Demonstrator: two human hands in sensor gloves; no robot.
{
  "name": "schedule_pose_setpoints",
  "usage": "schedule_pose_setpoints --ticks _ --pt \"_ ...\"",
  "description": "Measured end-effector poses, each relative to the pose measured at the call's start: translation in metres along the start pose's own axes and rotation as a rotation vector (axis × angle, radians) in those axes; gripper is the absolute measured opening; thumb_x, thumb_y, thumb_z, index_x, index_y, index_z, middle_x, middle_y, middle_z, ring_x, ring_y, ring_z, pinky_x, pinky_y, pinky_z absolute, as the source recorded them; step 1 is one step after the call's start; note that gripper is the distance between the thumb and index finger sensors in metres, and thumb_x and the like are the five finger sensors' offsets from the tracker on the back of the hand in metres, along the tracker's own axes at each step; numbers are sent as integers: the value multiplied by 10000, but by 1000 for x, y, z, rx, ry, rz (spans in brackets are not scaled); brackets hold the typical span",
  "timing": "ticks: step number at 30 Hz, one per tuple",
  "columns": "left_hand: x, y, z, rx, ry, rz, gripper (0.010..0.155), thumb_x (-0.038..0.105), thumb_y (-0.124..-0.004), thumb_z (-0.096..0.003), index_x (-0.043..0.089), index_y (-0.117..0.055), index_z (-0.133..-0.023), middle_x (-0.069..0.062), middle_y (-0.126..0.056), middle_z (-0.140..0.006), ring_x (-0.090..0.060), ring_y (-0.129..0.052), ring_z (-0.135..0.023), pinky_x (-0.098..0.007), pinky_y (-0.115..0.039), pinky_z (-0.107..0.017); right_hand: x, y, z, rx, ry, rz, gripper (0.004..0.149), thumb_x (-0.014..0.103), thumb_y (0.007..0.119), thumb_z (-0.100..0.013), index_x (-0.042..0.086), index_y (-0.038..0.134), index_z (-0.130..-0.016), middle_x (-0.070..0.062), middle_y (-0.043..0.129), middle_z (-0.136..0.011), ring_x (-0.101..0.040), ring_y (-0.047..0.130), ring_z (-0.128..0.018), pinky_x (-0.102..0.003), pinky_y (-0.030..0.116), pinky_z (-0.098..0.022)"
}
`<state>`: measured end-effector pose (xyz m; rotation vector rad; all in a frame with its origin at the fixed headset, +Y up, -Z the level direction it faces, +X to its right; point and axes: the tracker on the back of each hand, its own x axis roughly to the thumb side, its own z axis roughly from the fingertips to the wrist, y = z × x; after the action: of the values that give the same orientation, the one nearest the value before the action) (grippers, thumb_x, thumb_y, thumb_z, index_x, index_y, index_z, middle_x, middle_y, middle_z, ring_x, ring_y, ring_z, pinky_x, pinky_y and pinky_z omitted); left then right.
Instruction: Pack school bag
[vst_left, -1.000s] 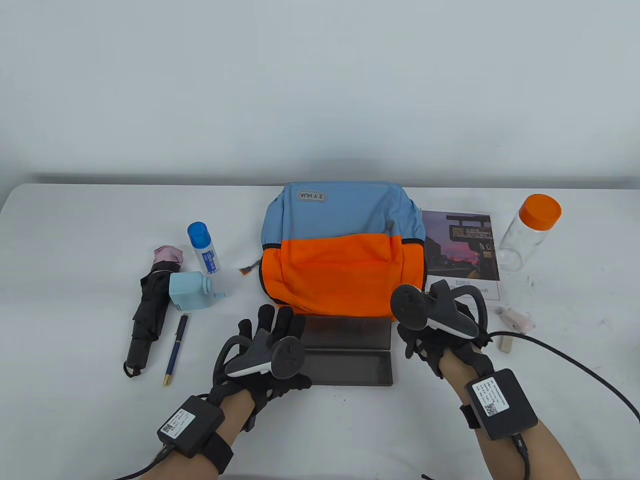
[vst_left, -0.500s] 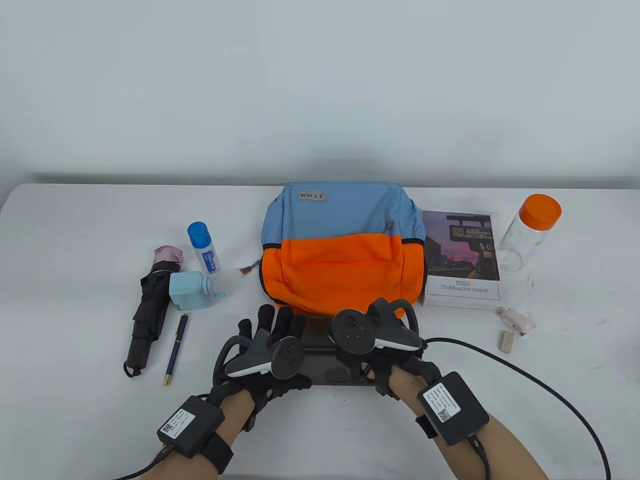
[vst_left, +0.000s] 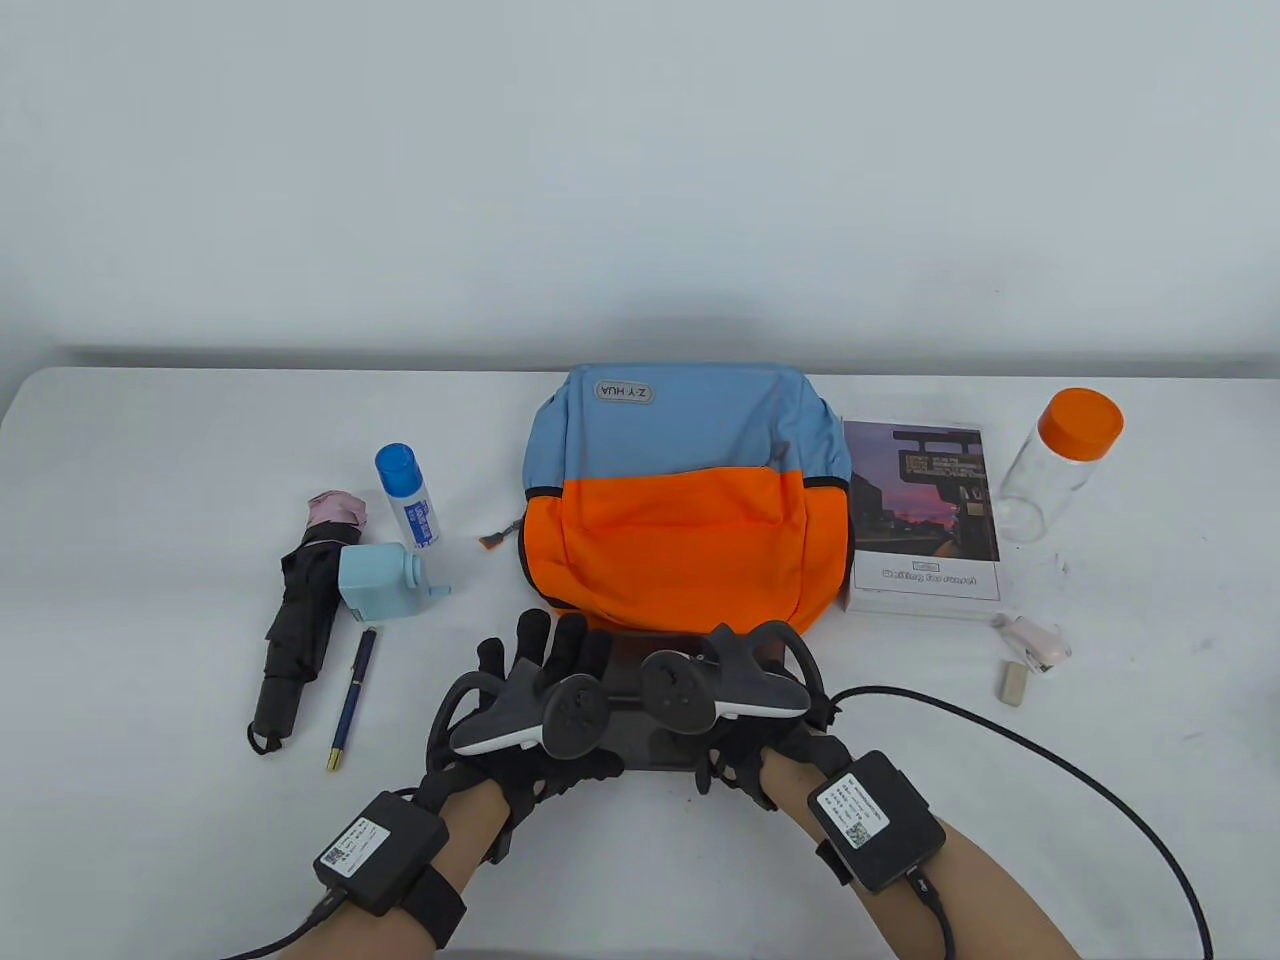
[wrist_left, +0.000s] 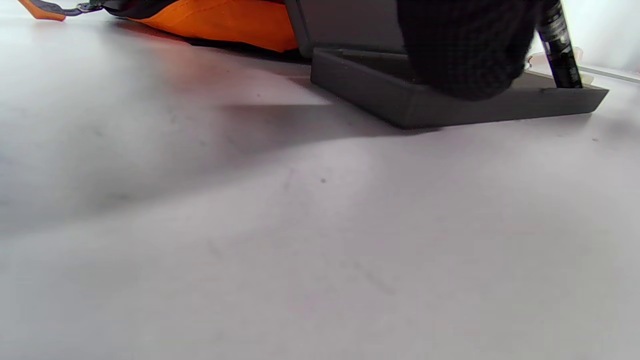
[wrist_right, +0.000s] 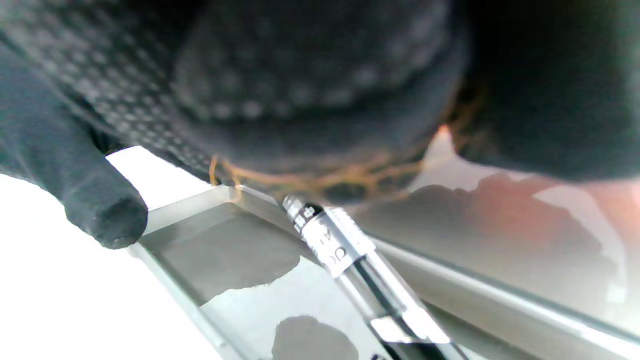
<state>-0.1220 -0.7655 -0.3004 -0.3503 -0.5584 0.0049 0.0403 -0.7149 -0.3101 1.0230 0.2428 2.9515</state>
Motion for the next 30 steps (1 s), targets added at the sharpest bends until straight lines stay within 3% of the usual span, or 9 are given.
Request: schedule_pose_setpoints --ticks 13,24,30 --pt "4 -2 -1 -5 -14 -5 1146 616 -689 -509 41 74 -1143 -359 22 -1179 -712 15 -999 -936 -178 -620 3 35 -4 45 -3 -23 530 289 1035 -264 87 927 -743 -180 1068 -617 -120 1063 -113 -368 980 -91" --pt "4 -3 -1 -3 -14 -3 1148 616 -687 -510 34 75 -1142 -355 22 -1180 -712 14 -998 -936 -177 -618 2 32 1 60 11 -12 474 274 992 -295 117 946 -740 -172 1049 -663 -147 1072 -168 -386 976 -129" --pt "4 -3 -1 -5 -11 -6 1148 618 -682 -512 29 75 -1141 -356 22 -1179 -712 16 -997 -937 -177 -616 -15 3 17 -1 53 35 481 280 989 -295 115 943 -744 -168 1052 -662 -152 1074 -175 -388 976 -133"
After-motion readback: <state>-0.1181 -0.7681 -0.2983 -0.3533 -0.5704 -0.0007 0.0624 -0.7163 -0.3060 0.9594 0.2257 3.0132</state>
